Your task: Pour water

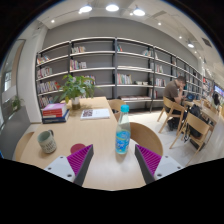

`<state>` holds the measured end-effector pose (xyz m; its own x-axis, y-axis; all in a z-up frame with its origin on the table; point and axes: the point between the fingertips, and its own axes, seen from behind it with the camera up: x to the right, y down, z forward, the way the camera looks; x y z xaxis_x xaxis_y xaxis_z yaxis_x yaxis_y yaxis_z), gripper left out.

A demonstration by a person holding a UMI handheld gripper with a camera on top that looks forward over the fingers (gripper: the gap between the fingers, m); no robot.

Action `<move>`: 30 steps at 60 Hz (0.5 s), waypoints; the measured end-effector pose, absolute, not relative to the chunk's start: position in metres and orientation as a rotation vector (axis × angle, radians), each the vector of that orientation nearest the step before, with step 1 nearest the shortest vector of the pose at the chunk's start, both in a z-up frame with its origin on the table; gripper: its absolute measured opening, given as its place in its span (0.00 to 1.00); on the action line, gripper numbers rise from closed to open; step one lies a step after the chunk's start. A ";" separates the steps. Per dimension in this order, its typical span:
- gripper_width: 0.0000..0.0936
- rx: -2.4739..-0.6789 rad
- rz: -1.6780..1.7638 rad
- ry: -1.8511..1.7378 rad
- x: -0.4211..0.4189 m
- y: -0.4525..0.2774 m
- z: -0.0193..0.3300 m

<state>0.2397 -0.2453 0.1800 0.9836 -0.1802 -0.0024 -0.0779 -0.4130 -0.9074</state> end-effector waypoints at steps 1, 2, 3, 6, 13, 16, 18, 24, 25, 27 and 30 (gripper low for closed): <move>0.92 -1.998 -0.119 0.184 0.248 -0.240 0.176; 0.92 -1.999 -0.122 0.185 0.255 -0.235 0.173; 0.92 -1.999 -0.122 0.187 0.262 -0.230 0.169; 0.91 -1.989 -0.120 0.188 0.274 -0.215 0.165; 0.92 -1.933 -0.114 0.143 0.304 -0.157 0.139; 0.91 -1.927 -0.104 0.131 0.310 -0.137 0.129; 0.92 -1.918 -0.089 0.129 0.312 -0.124 0.124; 0.91 -1.907 -0.074 0.127 0.322 -0.088 0.109; 0.91 -1.906 -0.074 0.124 0.323 -0.083 0.107; 0.90 -1.895 -0.076 0.116 0.319 -0.073 0.101; 0.83 -1.879 -0.078 0.094 0.318 -0.061 0.098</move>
<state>0.3184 -0.0609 0.0978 0.9945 -0.1045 0.0066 -0.0256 -0.3036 -0.9525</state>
